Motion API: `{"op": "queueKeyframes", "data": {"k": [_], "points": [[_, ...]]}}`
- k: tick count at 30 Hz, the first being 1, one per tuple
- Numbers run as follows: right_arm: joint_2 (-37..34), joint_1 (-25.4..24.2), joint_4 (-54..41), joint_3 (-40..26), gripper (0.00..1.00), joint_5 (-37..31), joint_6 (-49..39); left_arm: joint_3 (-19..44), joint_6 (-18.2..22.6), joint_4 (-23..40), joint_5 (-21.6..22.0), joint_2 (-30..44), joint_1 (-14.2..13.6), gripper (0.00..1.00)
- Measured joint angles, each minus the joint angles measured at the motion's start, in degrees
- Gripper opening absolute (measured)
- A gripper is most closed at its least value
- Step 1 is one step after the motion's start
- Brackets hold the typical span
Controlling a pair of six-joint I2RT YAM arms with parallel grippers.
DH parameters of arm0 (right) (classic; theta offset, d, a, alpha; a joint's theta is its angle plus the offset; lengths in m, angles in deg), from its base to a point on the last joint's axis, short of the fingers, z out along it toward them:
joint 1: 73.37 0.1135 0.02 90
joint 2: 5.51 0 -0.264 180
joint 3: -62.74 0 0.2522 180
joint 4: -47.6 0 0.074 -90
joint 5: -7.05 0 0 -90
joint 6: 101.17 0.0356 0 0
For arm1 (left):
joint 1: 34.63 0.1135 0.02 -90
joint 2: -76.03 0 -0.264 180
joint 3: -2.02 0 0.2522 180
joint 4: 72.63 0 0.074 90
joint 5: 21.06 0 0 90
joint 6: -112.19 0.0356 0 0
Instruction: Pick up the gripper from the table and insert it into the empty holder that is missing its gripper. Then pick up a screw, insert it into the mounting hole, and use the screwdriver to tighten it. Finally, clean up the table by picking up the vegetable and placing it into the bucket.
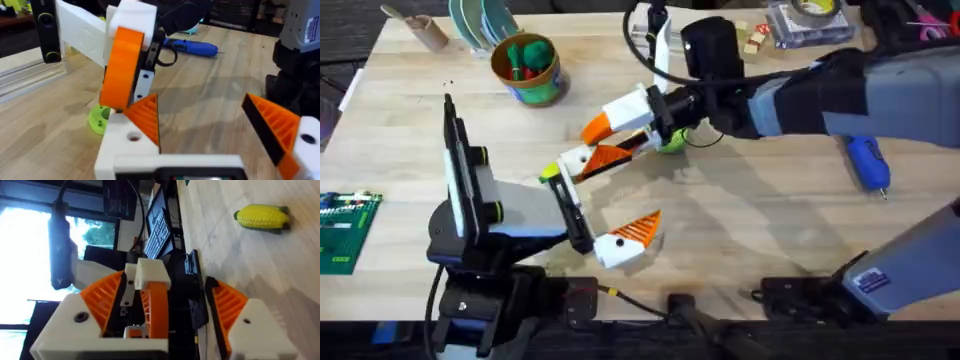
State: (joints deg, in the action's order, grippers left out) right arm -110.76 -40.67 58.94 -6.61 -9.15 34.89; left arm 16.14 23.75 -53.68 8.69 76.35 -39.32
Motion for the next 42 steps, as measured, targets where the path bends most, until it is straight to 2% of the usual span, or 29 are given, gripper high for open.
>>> {"op": "queueKeyframes", "data": {"k": [8,14,22,28,31,33,37,42], "points": [[0.0,-4.5,0.0,0.0,0.968,-1.5,-0.2,0.0,0.0,0.0,0.0,0.0,0.0,0.993],[0.0,-8.1,0.3,0.0,0.969,-8.3,-2.4,0.0,0.0,0.0,0.0,0.0,0.0,0.993],[0.1,-11.9,1.7,0.0,0.971,-13.2,-4.4,0.0,0.0,0.0,0.0,0.0,0.0,0.993],[3.4,-14.2,-0.5,-0.4,0.973,-17.1,-7.3,0.0,0.0,0.0,0.0,0.0,0.0,0.993],[6.9,-15.0,-6.1,-1.2,0.973,-19.5,-10.2,0.0,0.0,0.0,0.0,0.0,0.0,0.993],[9.4,-15.4,-12.9,-2.0,0.973,-22.2,-13.4,0.0,0.0,0.0,0.0,0.0,0.0,0.993],[14.7,-15.4,-28.4,-3.1,0.972,-29.9,-21.2,0.0,0.0,0.0,0.0,0.0,0.0,0.993],[21.0,-15.4,-40.3,-3.9,0.973,-39.2,-29.7,0.0,0.1,0.0,0.0,0.0,0.0,0.993]]}}
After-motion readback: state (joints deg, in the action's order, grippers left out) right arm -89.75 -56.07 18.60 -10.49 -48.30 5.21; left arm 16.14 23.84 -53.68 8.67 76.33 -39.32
